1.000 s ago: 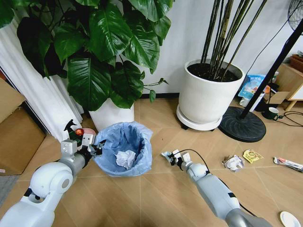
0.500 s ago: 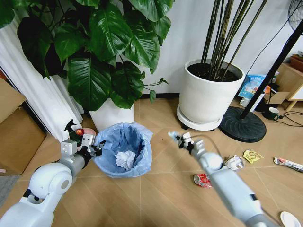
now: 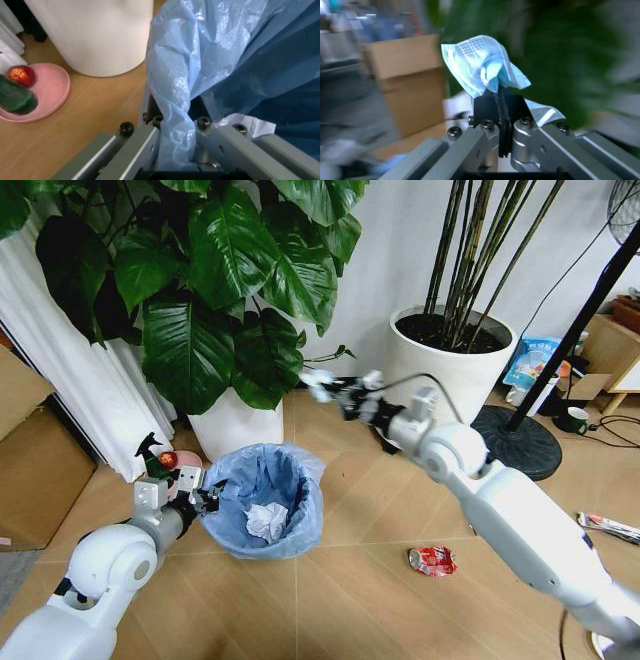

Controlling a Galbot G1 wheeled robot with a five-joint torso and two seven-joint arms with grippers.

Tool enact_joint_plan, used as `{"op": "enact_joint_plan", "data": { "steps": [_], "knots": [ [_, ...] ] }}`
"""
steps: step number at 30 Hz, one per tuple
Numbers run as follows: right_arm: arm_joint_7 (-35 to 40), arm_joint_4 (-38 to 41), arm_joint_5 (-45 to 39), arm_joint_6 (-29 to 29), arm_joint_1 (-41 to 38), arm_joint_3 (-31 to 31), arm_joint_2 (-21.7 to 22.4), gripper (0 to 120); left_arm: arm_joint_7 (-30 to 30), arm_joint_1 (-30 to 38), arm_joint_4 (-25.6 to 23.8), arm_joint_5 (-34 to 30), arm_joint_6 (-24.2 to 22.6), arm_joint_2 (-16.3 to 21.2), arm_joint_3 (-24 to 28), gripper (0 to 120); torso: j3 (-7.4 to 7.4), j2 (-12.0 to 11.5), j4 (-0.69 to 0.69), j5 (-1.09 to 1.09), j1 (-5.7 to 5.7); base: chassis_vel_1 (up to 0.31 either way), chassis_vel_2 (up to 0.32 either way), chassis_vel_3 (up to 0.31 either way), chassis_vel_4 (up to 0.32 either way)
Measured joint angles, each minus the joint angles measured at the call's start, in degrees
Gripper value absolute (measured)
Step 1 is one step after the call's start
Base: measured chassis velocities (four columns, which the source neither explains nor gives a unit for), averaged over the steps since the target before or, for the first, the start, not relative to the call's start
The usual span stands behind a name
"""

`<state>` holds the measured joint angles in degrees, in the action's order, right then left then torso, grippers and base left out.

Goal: Pick up the trash bin and place the garbage on the floor into it.

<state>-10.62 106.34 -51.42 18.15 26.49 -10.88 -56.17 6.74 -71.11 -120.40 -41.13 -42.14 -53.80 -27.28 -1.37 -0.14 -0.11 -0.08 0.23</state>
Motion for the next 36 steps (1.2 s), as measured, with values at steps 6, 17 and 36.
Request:
{"op": "enact_joint_plan", "data": {
  "steps": [6,17,36],
  "knots": [
    [0.3,1.8,-2.7,0.7,-2.6,-7.0,-0.1,0,0.2,0.6,0.5,-0.3,0.0,0.1,0.3,0,0.0,0.0,0.0,0.02,0.0,0.0,0.0,0.0,0.0],
    [-1.2,3.6,1.1,0.7,1.0,-10.4,3.0,0,0.2,1.0,1.1,-0.6,0.0,0.5,0.4,0,0.0,0.0,-0.02,0.04,0.0,0.0,0.0,0.0,0.0],
    [-0.8,4.0,3.6,0.1,2.6,-10.5,4.1,73,0.1,1.3,1.2,-0.7,0.0,0.4,0.6,0,0.0,0.0,-0.01,0.03,0.0,0.0,0.0,0.0,0.0]
  ]
}}
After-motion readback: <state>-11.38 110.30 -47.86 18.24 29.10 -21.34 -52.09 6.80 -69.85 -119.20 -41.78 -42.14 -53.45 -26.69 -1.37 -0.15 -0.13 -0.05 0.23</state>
